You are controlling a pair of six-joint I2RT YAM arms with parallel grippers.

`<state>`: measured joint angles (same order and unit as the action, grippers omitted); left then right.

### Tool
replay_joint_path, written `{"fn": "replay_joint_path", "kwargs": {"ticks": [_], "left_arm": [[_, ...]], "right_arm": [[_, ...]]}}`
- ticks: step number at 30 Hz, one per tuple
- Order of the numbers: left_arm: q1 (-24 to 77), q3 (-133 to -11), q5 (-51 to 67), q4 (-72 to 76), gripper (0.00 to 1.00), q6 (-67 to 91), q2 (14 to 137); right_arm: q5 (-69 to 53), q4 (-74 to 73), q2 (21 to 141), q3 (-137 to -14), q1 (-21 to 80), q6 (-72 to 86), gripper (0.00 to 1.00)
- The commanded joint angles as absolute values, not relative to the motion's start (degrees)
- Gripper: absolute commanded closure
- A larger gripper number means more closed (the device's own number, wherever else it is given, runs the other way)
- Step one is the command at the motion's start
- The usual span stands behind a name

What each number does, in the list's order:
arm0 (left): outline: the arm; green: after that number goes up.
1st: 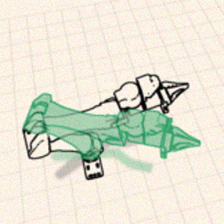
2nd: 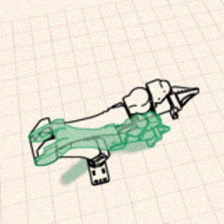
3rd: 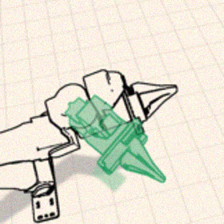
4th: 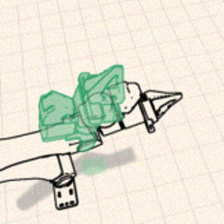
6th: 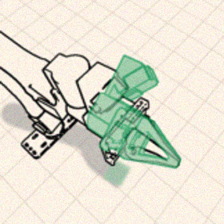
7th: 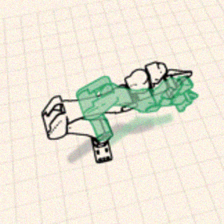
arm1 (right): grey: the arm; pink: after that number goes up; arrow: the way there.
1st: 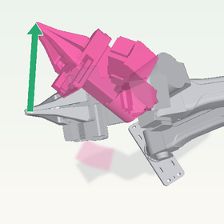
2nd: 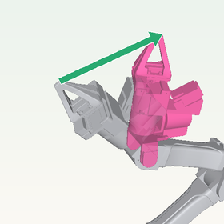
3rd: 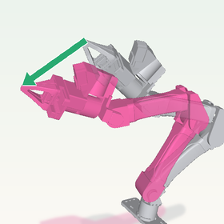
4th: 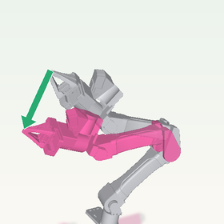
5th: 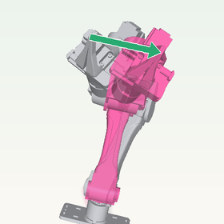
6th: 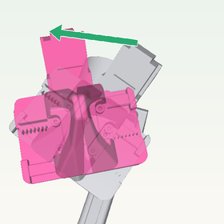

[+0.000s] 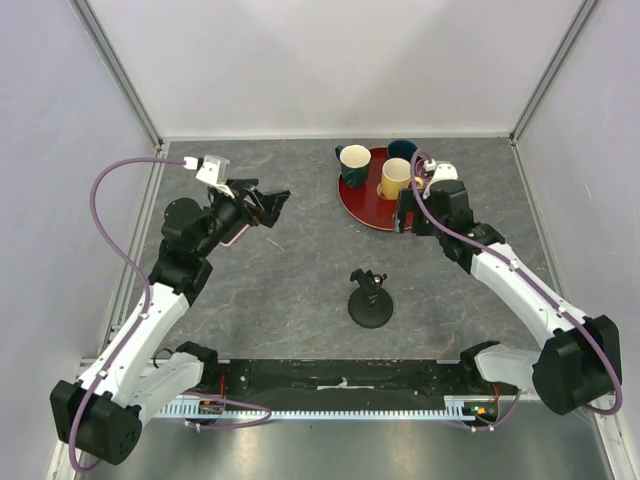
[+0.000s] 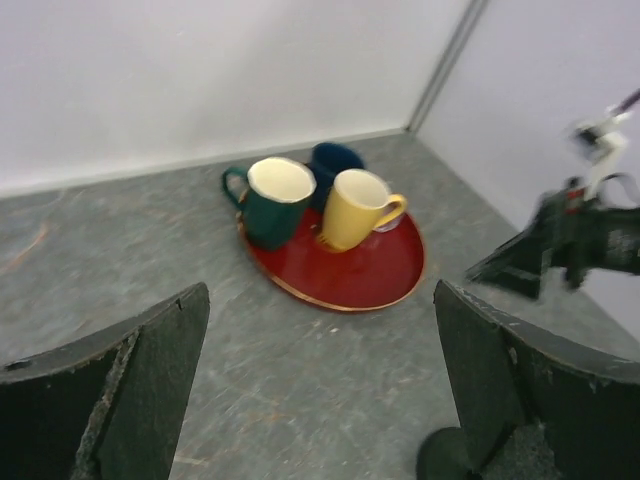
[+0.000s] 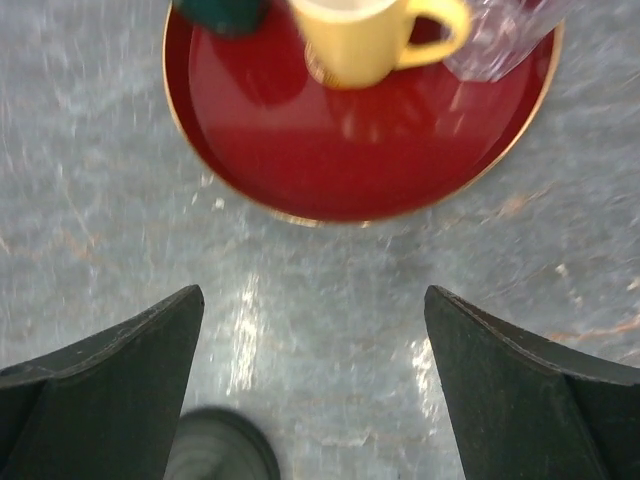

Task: Place the phone on the phone stand

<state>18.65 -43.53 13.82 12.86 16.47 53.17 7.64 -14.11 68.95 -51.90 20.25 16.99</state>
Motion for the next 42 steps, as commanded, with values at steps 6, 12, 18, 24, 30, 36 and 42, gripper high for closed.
{"fn": "replay_joint_path", "kwargs": {"ticks": [6,12,18,24,30,36,42], "left_arm": [[20.8,-49.0,21.6,4.7,0.0,20.3,55.7],[21.1,-51.2,23.2,1.3,0.02,21.6,58.1],[21.8,-51.6,25.0,1.2,0.02,22.6,58.9],[22.5,-51.6,25.4,1.1,0.03,22.4,59.3],[22.9,-51.6,25.5,1.1,0.03,22.3,59.3],[23.5,-51.9,25.6,0.5,0.03,22.2,59.7],[23.9,-51.9,26.5,0.7,0.04,22.8,60.4]], "right_arm": [[3.3,-21.9,72.2,-59.2,33.5,11.9,0.02],[3.2,-25.3,70.1,-58.2,42.1,12.1,0.02],[8.8,-29.8,65.8,-53.9,46.5,12.6,0.06],[10.7,-29.4,59.4,-52.1,47.2,14.9,0.03],[3.1,-28.0,53.4,-51.2,47.2,11.7,0.02],[0.1,-28.9,44.2,-48.0,47.2,11.9,0.02],[3.1,-31.2,42.7,-47.4,47.3,17.8,0.18]]}}
